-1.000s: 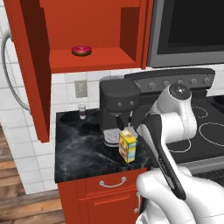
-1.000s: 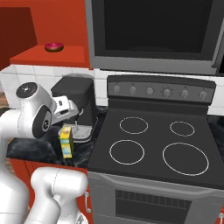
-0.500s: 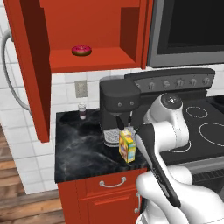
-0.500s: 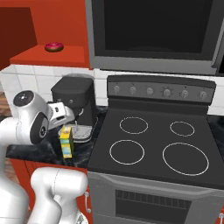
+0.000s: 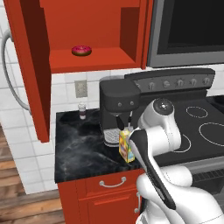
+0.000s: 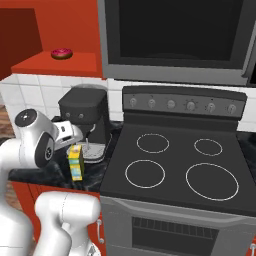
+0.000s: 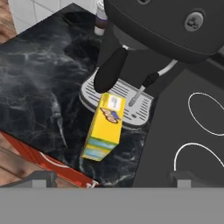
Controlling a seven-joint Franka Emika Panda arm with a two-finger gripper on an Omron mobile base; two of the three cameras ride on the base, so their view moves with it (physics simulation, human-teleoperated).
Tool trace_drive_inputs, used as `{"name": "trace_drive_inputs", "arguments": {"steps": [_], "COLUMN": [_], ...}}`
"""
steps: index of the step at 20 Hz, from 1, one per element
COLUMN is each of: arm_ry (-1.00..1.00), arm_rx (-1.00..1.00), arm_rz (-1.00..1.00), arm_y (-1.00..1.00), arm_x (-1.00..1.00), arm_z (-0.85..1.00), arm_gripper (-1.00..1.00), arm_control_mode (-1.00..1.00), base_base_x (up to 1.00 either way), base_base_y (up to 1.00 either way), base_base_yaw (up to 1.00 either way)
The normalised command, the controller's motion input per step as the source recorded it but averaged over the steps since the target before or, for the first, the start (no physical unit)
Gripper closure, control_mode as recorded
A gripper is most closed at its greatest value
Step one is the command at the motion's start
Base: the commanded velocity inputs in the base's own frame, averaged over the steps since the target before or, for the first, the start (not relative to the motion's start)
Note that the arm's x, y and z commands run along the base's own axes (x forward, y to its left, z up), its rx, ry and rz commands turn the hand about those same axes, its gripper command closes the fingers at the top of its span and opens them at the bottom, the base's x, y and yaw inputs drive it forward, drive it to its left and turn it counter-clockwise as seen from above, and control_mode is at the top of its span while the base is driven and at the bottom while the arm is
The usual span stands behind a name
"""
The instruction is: Pick the boxed food and cereal from the counter and place them in the cabinets closest to them.
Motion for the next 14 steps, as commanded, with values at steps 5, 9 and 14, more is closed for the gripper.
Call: {"name": "trace_drive_inputs", "arguments": {"steps": [5, 9, 14], "arm_ry": [0.0, 0.0, 0.0], "arm_rx": [0.07, 0.1, 0.09], "arm_rz": [-0.05, -0.06, -0.04], "arm_y": [0.0, 0.0, 0.0], "arm_x": [0.01, 0.0, 0.0], "arm_z": [-0.1, -0.06, -0.03], "arm_gripper": [-1.0, -1.0, -1.0], "arm_control_mode": [-1.0, -1.0, -1.0], "base_base_x": [0.0, 0.0, 0.0], "base_base_y": [0.0, 0.0, 0.0], "base_base_yaw": [0.0, 0.0, 0.0]}}
